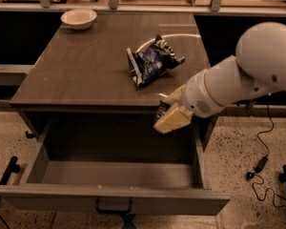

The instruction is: Place rxbar chocolate into top drawer

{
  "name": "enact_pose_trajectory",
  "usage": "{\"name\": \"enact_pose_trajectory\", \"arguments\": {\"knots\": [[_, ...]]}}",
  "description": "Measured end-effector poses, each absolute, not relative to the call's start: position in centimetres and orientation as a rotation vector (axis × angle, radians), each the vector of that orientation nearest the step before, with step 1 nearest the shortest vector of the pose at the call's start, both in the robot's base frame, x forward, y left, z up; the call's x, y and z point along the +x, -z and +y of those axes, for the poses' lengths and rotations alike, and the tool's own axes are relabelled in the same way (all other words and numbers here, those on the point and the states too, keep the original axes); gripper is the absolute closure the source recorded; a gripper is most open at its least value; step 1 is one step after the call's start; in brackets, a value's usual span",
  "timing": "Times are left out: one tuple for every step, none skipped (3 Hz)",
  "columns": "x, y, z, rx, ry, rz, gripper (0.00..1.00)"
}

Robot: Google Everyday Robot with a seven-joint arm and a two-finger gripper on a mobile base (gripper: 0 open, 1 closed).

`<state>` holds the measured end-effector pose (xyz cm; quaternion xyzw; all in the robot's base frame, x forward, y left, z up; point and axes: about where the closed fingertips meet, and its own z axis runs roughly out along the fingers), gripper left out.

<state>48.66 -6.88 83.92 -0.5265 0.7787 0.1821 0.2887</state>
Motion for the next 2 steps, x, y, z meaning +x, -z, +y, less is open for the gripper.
{"name": "enact_pose_trajectory", "arguments": {"knots": [[46.4, -82.7, -6.9, -1.509, -0.408, 1.964, 1.00], [46.1, -81.6, -6.8, -1.573, -0.398, 1.936, 1.00]]}}
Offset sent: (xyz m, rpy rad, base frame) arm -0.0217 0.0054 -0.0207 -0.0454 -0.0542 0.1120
